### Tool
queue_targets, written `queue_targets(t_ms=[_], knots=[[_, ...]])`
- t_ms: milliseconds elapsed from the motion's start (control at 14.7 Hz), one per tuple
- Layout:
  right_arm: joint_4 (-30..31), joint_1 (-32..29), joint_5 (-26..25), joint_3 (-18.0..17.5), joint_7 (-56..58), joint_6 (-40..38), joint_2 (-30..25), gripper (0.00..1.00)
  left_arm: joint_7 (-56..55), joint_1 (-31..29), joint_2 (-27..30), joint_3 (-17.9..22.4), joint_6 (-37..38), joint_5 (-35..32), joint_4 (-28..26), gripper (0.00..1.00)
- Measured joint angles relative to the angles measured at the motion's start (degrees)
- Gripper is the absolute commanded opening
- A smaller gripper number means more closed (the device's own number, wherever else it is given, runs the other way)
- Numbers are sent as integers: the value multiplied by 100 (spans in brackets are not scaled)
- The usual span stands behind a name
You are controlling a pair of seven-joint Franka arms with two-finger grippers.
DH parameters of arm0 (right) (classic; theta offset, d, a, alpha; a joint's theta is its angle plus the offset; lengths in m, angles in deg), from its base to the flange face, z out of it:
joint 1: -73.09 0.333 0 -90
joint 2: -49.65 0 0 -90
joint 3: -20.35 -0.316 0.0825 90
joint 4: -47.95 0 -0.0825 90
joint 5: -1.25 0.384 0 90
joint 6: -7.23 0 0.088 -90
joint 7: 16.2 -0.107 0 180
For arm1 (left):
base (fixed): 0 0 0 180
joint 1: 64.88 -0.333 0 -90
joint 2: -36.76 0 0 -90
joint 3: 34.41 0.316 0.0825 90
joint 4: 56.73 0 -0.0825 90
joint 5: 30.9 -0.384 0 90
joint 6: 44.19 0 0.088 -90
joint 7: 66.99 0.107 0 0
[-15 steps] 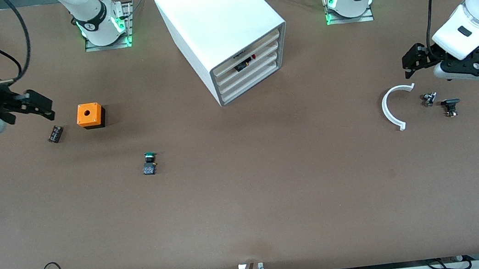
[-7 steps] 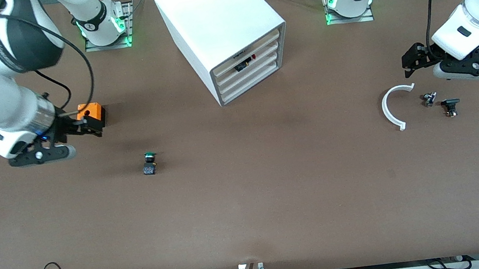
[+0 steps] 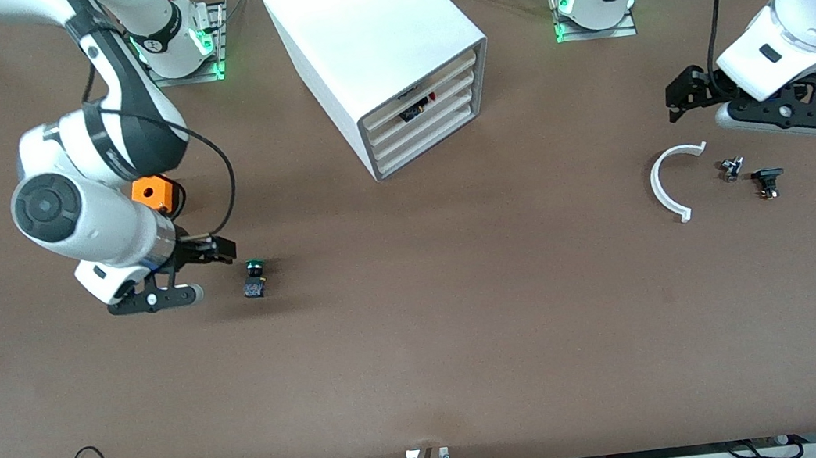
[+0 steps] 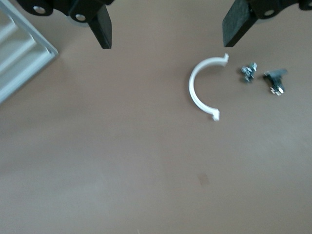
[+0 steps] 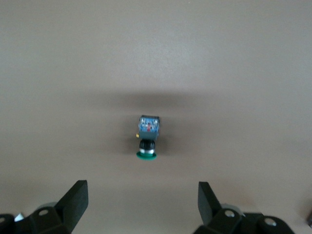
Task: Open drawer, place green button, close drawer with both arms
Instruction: 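Reach the right gripper down to the green-based push button, then grasp the push button with the right gripper while the left gripper reaches the drawer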
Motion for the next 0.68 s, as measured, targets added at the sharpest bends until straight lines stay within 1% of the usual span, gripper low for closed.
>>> queue_targets(t_ms=[136, 339, 475, 679], knots=[[52, -1, 0, 6, -87, 332, 247, 100, 1, 51, -148, -138, 418, 86, -34, 100], [252, -1, 1, 11, -143, 939, 564, 100, -3, 107, -555, -471, 548, 429, -70, 100], [443, -3, 1, 14, -172, 1374, 757, 100, -3, 133, -843, -555, 466, 986, -75, 100], [711, -7, 3, 21, -272, 1927, 1009, 100, 6, 129, -1121, -596, -33, 1770, -205, 100]])
